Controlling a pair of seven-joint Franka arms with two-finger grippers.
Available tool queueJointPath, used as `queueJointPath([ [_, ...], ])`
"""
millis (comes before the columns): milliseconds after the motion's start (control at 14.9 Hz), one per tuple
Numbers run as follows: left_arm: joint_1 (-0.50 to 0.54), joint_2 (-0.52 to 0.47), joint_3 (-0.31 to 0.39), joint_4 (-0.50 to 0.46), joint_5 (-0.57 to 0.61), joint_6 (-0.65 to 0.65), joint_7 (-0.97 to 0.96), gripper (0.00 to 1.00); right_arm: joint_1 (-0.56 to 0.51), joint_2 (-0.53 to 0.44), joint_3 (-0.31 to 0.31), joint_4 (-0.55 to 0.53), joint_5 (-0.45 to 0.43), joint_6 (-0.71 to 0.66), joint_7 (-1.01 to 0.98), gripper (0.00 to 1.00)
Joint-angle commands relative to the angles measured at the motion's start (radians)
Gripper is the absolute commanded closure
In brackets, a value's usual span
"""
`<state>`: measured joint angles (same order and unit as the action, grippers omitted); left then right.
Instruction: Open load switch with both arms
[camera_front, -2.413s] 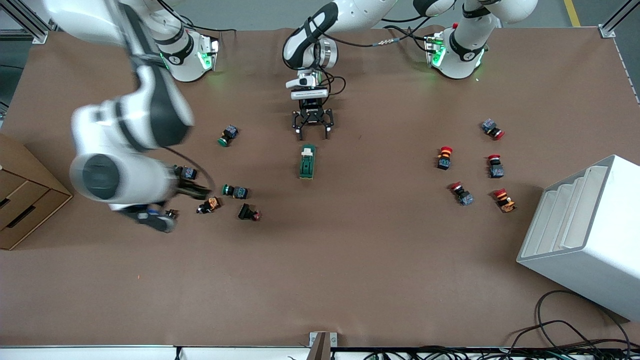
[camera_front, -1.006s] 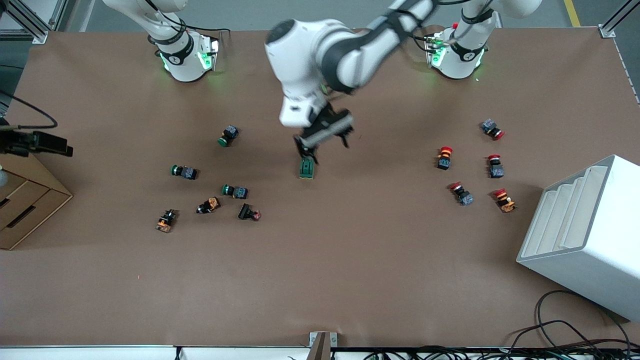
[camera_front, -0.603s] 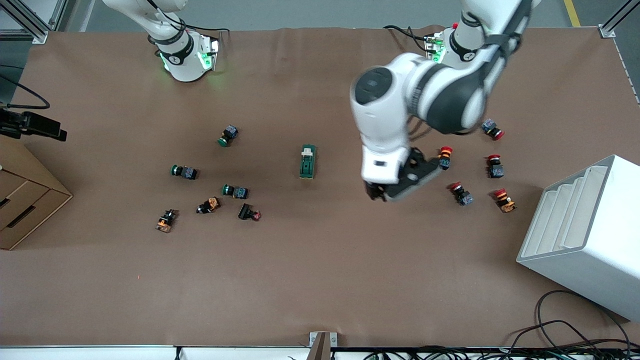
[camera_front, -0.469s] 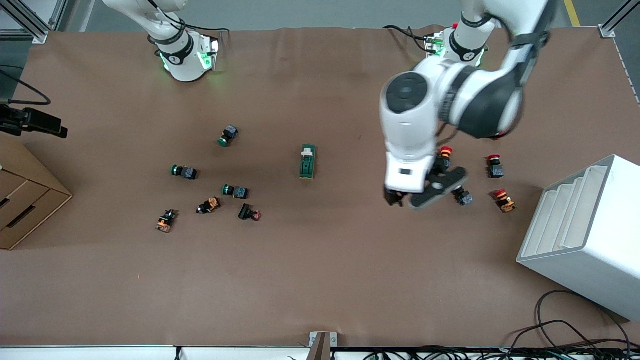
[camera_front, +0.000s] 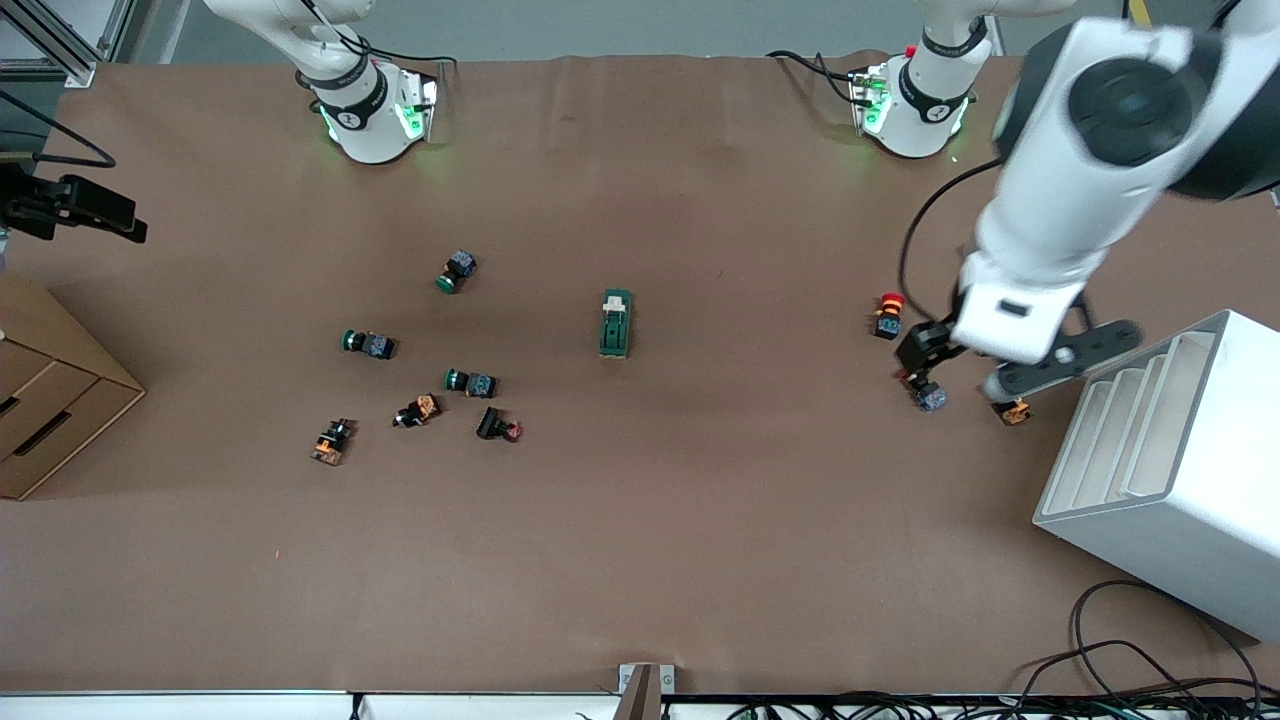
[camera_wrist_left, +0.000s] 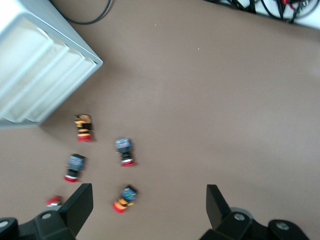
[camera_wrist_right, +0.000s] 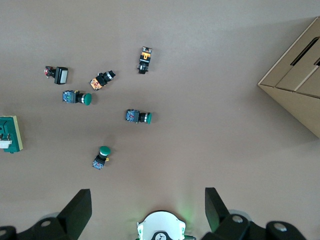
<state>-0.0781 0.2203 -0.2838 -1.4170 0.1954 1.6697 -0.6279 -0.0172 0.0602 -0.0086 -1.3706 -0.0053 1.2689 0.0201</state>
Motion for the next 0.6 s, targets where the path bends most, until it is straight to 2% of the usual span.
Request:
queueJointPath([
  [0, 0.029, -0.094, 0.070, -0.037, -0.053, -0.056, 0.222, 0.00, -0.004, -0.112, -0.001, -0.128, 0.007, 0.062, 0.014, 0.00],
  [67, 0.023, -0.114, 0.106, -0.042, -0.063, -0.074, 0.278, 0.00, -0.004, -0.128, 0.001, -0.154, 0.007, 0.087, 0.014, 0.00],
  [201, 0.030, -0.134, 0.133, -0.045, -0.099, -0.079, 0.416, 0.00, -0.004, -0.135, -0.001, -0.159, 0.007, 0.098, 0.011, 0.00],
  [268, 0.024, -0.154, 0.181, -0.053, -0.102, -0.085, 0.480, 0.00, -0.003, -0.137, -0.001, -0.159, 0.007, 0.099, 0.011, 0.00],
  [536, 0.005, -0.217, 0.264, -0.117, -0.177, -0.088, 0.567, 0.00, 0.000, -0.152, -0.001, -0.162, 0.007, 0.096, 0.011, 0.00],
])
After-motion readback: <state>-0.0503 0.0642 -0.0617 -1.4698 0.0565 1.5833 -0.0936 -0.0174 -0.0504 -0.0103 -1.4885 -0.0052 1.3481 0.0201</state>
